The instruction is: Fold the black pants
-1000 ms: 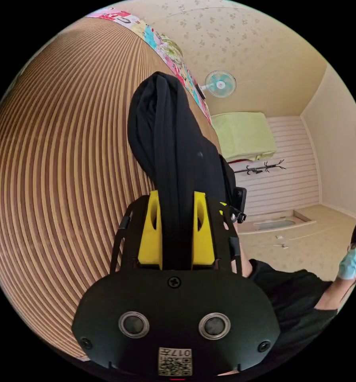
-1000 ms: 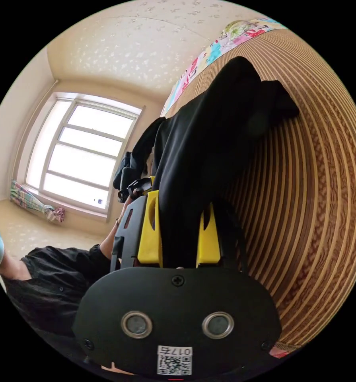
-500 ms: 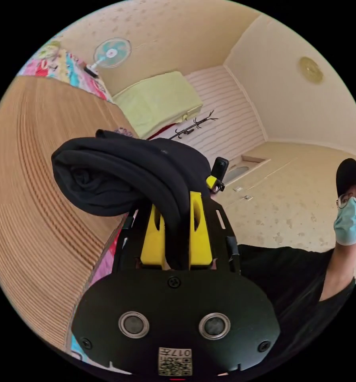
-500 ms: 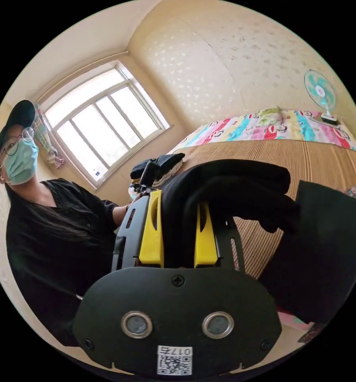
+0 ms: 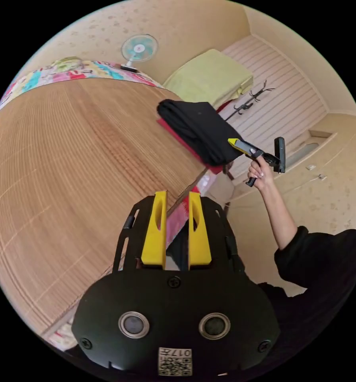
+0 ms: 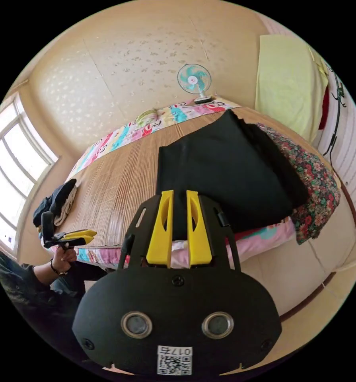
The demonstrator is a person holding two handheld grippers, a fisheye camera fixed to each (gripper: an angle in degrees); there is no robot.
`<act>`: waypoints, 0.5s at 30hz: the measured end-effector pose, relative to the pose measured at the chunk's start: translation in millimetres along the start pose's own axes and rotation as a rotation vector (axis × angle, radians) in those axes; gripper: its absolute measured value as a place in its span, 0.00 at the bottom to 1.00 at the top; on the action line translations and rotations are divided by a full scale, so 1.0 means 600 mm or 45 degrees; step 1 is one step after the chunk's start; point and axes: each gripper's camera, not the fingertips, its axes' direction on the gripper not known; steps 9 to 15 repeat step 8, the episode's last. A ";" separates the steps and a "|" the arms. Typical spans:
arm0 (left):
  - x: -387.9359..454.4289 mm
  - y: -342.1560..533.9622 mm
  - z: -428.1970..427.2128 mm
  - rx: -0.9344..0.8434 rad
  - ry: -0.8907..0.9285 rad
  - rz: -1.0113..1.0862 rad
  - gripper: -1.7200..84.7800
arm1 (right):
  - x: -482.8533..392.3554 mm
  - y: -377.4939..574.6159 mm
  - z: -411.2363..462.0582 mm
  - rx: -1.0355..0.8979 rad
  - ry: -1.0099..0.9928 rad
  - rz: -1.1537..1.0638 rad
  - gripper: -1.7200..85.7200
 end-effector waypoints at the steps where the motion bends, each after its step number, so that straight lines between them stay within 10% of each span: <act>1: -0.037 0.041 -0.045 0.047 -0.103 -0.092 0.11 | -0.049 0.025 0.055 -0.036 -0.117 -0.029 0.08; 8: -0.185 0.196 -0.430 0.703 -0.813 -0.569 0.11 | -0.407 0.112 0.328 -0.511 -0.591 -0.318 0.04; 15: -0.185 0.196 -0.430 0.703 -0.813 -0.569 0.11 | -0.407 0.112 0.328 -0.511 -0.591 -0.318 0.04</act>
